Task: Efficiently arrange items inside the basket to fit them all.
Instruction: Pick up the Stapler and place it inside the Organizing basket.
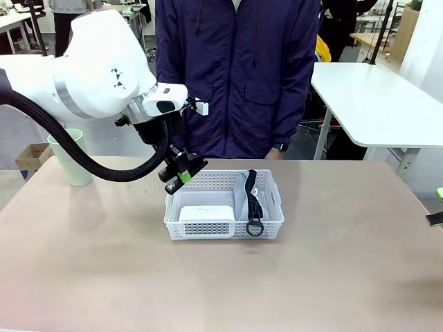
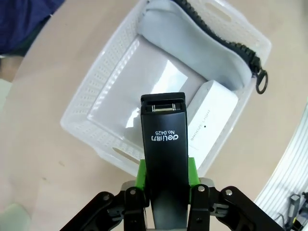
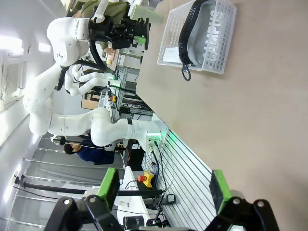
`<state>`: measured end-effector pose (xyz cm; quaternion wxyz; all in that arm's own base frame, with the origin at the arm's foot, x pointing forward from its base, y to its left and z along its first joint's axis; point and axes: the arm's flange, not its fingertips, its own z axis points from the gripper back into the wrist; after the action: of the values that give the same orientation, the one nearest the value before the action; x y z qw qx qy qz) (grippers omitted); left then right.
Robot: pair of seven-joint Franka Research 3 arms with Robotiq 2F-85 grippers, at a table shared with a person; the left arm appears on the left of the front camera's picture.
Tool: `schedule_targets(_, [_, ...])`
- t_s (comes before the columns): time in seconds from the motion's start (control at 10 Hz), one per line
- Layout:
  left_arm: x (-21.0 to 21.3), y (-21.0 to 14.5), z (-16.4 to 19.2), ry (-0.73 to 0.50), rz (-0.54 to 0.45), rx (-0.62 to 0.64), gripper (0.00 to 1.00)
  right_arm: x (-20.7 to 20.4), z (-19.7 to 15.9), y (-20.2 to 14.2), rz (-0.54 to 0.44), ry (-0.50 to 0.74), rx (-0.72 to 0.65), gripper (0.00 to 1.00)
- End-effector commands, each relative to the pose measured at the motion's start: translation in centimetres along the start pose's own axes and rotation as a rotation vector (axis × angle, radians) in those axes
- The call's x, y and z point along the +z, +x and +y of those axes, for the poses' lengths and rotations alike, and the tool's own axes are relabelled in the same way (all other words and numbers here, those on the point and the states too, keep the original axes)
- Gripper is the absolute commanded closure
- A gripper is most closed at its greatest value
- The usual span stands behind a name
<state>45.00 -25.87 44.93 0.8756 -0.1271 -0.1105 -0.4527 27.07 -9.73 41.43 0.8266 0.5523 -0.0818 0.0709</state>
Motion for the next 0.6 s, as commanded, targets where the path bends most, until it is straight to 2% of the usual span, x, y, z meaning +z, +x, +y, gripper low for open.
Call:
schedule_targets(0.0, [0.3, -0.1, 0.4, 0.002, -0.007, 0.012, 0.64, 0.2, 0.0, -0.2, 0.009, -0.003, 0.016, 0.0])
schedule_targets(0.2, [-1.7, 2.8, 1.1, -0.003, -0.031, -0.102, 0.64, 0.2, 0.0, -0.2, 0.009, -0.003, 0.016, 0.0])
schedule_targets(0.3, [-3.1, 4.2, 1.4, 0.028, -0.022, -0.162, 0.64, 0.2, 0.0, -0.2, 0.009, -0.003, 0.016, 0.0])
schedule_targets(0.5, [-5.5, 6.0, 2.1, -0.016, 0.015, -0.219, 0.64, 0.2, 0.0, -0.2, 0.009, -0.003, 0.016, 0.0])
